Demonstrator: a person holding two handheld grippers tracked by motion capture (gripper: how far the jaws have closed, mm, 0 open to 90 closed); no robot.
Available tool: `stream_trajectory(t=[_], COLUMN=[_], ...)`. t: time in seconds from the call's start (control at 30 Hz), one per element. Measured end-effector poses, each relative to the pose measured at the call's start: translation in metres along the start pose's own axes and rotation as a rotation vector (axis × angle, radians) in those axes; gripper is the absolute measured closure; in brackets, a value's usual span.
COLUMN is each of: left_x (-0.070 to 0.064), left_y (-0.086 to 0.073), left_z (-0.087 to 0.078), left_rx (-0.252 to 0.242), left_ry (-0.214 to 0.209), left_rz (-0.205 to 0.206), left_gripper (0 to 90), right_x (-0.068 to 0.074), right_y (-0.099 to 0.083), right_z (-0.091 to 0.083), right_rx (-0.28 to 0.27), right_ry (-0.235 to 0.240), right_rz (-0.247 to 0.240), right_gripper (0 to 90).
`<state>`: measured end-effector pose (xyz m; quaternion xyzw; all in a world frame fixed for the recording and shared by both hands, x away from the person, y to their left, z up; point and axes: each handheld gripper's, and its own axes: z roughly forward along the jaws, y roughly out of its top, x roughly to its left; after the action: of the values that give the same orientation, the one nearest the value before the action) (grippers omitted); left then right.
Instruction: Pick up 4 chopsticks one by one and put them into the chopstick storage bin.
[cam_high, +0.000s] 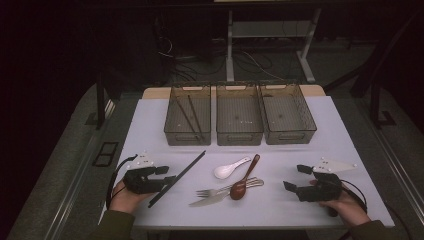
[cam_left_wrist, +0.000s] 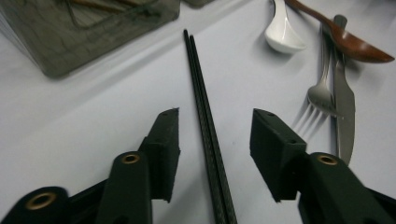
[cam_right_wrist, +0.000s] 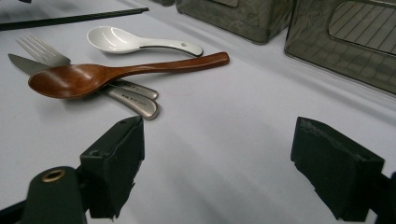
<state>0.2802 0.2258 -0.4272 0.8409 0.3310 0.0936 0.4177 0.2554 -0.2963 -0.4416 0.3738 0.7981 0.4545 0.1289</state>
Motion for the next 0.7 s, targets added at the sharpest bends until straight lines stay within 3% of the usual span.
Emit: stream_trajectory(t=[0.33, 0.7], left_x=[0.002, 0.003], left_y=[-0.005, -0.007], left_z=[0.008, 0.013], left_rx=[0.060, 0.089], left_ry=[-0.016, -0.016], left_rz=[-0.005, -0.018], left_gripper=[72.4, 78.4], right_x=[0.000, 0.000], right_y=[0.000, 0.000], right_z=[0.001, 0.000], right_rx=[0.006, 0.006], right_ry=[-0.003, -0.005], right_rz=[-0.003, -0.005], right_gripper=[17.0, 17.0])
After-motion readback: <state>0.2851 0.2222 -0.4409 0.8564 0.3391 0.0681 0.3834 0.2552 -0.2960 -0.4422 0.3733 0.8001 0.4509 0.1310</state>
